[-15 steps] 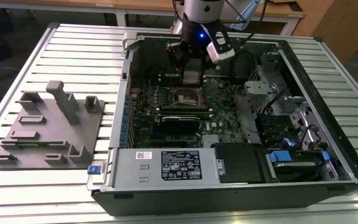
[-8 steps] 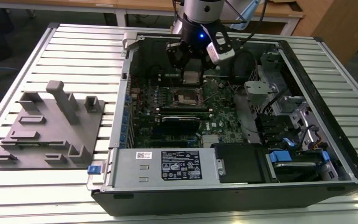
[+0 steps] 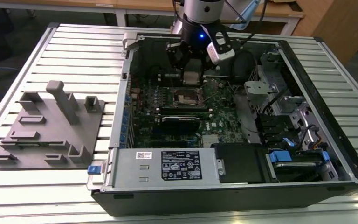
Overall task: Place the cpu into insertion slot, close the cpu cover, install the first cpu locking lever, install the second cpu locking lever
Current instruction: 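Place the cpu into insertion slot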
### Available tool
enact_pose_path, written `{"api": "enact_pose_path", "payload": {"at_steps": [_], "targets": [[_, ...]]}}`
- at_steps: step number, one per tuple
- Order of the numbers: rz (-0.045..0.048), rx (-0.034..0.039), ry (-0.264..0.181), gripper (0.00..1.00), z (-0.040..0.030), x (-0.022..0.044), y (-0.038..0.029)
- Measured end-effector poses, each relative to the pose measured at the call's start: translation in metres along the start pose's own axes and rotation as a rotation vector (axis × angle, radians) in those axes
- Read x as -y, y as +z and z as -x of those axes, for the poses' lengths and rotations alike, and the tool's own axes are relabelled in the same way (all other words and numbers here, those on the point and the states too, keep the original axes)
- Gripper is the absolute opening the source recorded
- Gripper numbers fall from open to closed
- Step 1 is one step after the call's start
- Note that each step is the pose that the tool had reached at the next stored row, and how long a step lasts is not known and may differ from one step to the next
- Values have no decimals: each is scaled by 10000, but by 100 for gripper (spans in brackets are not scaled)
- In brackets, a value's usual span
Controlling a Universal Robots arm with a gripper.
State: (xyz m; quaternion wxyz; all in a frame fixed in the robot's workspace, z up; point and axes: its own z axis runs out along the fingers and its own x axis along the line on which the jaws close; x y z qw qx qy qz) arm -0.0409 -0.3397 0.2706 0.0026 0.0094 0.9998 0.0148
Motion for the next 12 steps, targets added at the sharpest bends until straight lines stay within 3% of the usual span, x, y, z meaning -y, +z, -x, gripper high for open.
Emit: {"api": "enact_pose_path", "payload": {"at_steps": [9,12], "targets": [[-42,0,0,54,0,0,2],[-101,2,-1,54,0,0,8]]}}
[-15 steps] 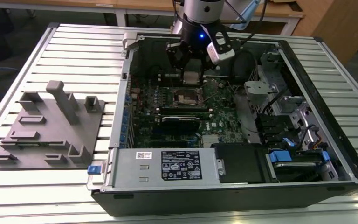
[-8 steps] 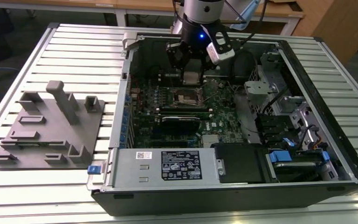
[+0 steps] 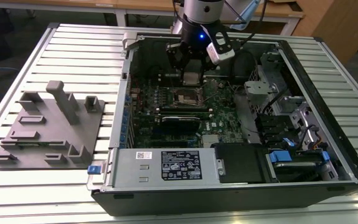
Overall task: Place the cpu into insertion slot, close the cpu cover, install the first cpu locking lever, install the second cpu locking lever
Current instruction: 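Place the cpu into insertion slot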
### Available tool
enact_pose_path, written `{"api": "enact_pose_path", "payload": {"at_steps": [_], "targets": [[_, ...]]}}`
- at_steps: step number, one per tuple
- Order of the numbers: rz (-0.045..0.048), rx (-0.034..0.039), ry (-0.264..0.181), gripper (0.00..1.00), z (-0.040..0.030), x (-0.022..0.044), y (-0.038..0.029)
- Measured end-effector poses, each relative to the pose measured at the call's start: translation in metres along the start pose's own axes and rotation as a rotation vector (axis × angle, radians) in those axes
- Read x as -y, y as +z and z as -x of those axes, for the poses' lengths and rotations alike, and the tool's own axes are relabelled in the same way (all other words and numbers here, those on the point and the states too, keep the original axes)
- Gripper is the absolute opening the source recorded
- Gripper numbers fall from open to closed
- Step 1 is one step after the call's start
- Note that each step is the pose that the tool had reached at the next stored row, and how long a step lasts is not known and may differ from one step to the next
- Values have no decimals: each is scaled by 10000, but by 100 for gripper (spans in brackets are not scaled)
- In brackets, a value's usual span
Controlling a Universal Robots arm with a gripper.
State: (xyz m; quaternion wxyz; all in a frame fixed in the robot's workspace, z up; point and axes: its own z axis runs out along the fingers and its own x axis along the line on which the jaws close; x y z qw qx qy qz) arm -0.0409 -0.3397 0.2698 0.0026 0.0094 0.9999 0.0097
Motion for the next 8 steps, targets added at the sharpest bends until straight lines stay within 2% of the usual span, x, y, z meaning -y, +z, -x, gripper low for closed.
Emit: {"api": "enact_pose_path", "payload": {"at_steps": [8], "targets": [[-15,0,0,54,0,1,23]]}}
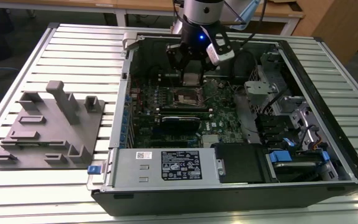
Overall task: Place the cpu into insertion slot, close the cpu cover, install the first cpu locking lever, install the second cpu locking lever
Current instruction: 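Place the cpu into insertion slot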
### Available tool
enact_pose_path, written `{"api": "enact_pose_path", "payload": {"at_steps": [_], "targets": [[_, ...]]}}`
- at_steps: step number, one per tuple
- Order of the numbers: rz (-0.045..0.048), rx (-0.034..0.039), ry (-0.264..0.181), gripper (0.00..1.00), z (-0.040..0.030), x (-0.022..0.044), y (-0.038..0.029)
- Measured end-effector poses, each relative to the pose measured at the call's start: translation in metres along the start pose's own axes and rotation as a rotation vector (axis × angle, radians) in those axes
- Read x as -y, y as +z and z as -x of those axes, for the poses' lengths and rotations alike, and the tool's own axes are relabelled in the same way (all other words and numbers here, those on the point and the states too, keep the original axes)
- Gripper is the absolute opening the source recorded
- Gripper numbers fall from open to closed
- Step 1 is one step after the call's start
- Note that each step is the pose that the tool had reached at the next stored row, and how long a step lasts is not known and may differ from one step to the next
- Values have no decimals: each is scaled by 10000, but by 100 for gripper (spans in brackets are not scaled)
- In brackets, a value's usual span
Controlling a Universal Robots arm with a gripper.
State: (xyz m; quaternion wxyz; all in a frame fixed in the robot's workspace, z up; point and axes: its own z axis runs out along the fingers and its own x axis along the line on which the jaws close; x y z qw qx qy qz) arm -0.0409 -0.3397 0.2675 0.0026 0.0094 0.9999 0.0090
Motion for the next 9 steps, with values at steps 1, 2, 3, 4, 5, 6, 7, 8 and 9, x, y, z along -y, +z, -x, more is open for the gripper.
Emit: {"api": "enact_pose_path", "payload": {"at_steps": [1,2,3,4,5,6,7,8,9], "targets": [[-11,0,0,54,0,0,5],[-25,0,1,54,0,0,9],[-47,1,0,54,0,0,13],[-68,0,0,54,0,0,15],[-84,1,0,54,0,0,17],[-95,1,0,54,0,0,18],[-104,1,-1,54,0,1,18],[-108,3,-1,54,0,0,22],[-114,3,-1,54,0,0,25]]}}
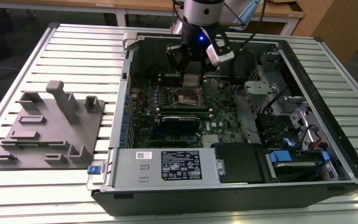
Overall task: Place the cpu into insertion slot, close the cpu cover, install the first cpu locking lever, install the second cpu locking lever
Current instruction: 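Place the cpu into insertion slot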
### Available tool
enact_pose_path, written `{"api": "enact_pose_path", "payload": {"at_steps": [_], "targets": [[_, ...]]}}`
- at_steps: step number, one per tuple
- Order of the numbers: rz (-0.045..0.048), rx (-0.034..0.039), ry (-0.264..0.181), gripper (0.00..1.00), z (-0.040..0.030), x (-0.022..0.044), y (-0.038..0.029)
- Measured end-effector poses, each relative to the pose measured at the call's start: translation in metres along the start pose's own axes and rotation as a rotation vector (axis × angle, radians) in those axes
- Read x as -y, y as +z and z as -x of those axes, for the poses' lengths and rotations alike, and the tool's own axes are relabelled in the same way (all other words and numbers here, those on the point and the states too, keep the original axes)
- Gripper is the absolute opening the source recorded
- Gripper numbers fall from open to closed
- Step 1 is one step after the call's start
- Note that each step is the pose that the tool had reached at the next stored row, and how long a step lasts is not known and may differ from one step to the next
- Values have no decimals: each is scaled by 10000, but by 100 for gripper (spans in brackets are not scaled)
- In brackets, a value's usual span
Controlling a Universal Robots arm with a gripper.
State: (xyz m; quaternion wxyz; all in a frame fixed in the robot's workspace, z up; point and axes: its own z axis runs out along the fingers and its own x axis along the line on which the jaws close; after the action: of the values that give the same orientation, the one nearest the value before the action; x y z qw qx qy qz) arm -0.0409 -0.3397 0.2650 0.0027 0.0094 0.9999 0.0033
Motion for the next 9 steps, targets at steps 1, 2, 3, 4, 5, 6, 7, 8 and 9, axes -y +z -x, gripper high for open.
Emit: {"api": "enact_pose_path", "payload": {"at_steps": [1,2,3,4,5,6,7,8,9], "targets": [[-13,0,0,54,0,0,1],[-25,0,0,54,0,0,2],[-37,-1,0,54,0,0,3],[-49,-1,0,54,0,0,4],[-60,0,0,54,0,0,5],[-72,1,0,54,0,0,5],[-79,0,-1,54,0,1,5],[-84,0,-1,54,0,1,6],[-88,1,0,54,0,0,7]]}}
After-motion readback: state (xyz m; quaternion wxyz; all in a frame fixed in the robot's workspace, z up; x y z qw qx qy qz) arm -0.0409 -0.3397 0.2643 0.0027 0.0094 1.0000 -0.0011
